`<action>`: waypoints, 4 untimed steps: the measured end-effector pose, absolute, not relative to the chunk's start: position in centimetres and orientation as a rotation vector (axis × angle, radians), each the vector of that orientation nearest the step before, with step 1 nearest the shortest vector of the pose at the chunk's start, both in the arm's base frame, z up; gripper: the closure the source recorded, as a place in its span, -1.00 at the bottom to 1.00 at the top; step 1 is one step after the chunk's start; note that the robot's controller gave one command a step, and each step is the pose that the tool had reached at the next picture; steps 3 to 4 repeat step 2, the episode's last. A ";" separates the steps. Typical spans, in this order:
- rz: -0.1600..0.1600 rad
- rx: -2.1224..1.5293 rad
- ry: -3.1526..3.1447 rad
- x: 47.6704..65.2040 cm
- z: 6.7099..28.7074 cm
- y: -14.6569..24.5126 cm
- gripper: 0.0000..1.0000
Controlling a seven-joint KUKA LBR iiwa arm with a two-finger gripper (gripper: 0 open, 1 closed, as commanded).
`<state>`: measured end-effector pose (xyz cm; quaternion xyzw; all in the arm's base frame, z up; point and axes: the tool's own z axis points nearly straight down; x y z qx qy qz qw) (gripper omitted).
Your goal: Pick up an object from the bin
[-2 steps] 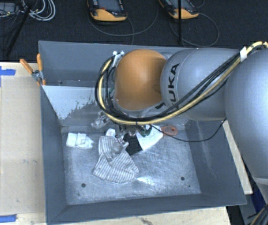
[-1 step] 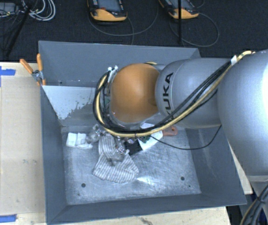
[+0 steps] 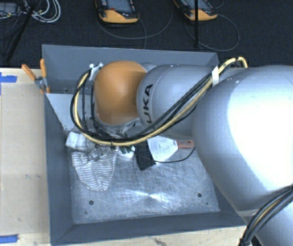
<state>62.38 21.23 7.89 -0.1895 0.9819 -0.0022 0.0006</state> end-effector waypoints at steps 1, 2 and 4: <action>-0.005 -0.594 3.081 62.5 7.9 21.4 1.00; 0.001 -0.593 3.083 62.4 13.3 21.3 1.00; 0.001 -0.593 3.083 62.4 13.3 21.3 1.00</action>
Offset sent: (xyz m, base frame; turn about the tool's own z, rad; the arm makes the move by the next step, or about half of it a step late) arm 0.0000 0.0000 0.0535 0.0000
